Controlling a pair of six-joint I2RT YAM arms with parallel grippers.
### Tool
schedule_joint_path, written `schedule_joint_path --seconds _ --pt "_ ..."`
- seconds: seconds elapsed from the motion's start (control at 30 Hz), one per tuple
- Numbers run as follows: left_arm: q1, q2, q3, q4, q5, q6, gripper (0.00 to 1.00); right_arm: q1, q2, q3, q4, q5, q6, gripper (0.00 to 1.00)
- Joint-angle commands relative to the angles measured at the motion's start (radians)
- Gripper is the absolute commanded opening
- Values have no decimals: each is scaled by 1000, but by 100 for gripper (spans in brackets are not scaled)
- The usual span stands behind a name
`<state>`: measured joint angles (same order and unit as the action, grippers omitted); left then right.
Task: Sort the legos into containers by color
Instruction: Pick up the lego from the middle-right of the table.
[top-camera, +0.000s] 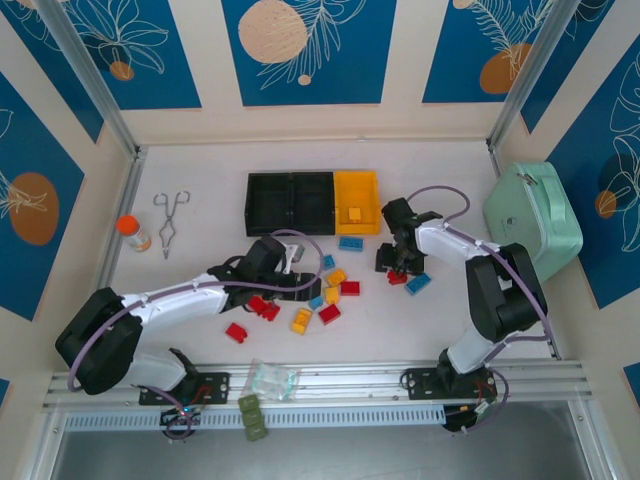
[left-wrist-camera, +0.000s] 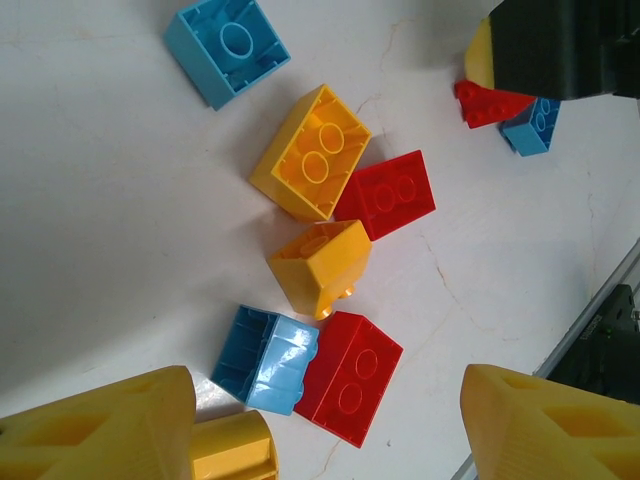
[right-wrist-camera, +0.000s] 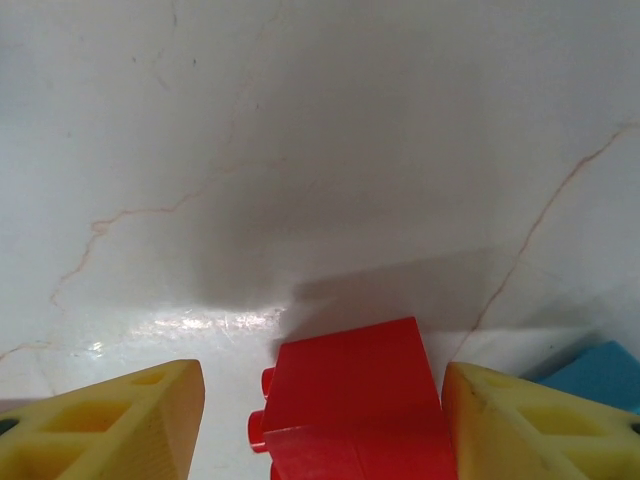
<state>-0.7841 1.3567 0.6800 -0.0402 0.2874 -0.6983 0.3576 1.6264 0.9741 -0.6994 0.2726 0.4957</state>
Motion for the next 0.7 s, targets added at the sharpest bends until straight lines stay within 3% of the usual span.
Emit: schedule_joint_path --seconds 0.0,0.23,0.5,0.67 --pt "-9 -4 -2 16 -11 14 70 23 23 29 -33 -34 12 61" --pt "-9 0 -11 26 -16 8 70 64 37 45 -52 -23 31 39" --pt "-5 -71 -54 -6 -123 -35 71 117 -28 165 -121 -22 33 37" --pt "19 -152 -82 -76 -197 -49 72 174 14 308 -135 -42 32 37"
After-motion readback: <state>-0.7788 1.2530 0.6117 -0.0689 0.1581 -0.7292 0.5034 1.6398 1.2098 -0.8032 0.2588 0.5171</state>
